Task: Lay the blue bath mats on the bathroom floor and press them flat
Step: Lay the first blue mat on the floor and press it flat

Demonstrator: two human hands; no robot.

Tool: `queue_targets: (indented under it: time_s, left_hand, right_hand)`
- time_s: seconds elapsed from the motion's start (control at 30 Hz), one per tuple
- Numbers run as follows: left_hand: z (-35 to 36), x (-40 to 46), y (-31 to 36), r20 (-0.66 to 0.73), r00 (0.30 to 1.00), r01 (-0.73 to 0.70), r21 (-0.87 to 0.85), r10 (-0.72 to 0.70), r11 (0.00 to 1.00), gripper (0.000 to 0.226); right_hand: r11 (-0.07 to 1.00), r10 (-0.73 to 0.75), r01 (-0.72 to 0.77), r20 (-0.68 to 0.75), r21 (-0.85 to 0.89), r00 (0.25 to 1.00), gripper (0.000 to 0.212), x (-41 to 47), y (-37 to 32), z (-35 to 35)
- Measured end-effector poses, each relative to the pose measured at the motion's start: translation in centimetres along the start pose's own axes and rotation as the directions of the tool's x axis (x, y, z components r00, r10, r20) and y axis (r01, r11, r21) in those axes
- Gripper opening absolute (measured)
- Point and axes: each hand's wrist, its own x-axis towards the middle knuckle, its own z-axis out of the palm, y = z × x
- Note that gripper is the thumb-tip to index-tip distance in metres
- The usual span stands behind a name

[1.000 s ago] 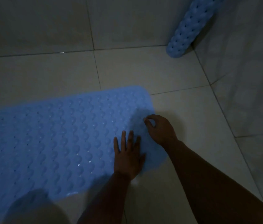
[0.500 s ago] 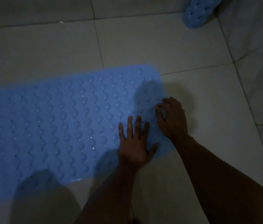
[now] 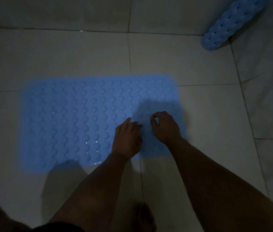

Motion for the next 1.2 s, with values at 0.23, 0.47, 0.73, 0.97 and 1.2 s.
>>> queue_targets:
  time_s: [0.23,0.47,0.73,0.97,1.2]
  left_hand:
    - [-2.7,-7.0,-5.3,-0.163,0.965,0.224,0.108,-0.205,0.969,0.045]
    - [-3.5,-8.2,-8.7,-0.242,0.922,0.329,0.075,-0.302,0.941,0.047]
    - [-3.4,-9.7,-11.5,-0.266,0.89,0.404,0.086,-0.37,0.911,0.058]
    - [-4.7,-10.9,-11.0,-0.235,0.898,0.408,0.124,-0.373,0.905,0.057]
    - [-7.1,-9.7,-8.9,-0.247,0.922,0.333,0.117,-0.298,0.936,0.057]
  right_hand:
    - [0.927,-0.229,0.265,0.158,-0.265,0.961,0.07,-5.1,-5.3,11.1]
    - [0.908,-0.202,0.192,0.011,-0.373,0.979,0.077,-6.1,-5.7,14.8]
    - [0.9,-0.214,0.197,0.001,-0.388,0.977,0.078,-6.1,-5.6,15.5]
    - [0.903,-0.125,0.163,0.119,-0.397,0.985,0.078,-6.2,-6.6,14.9]
    - [0.941,-0.007,0.156,0.444,-0.301,0.896,0.072,-2.8,-9.3,9.0]
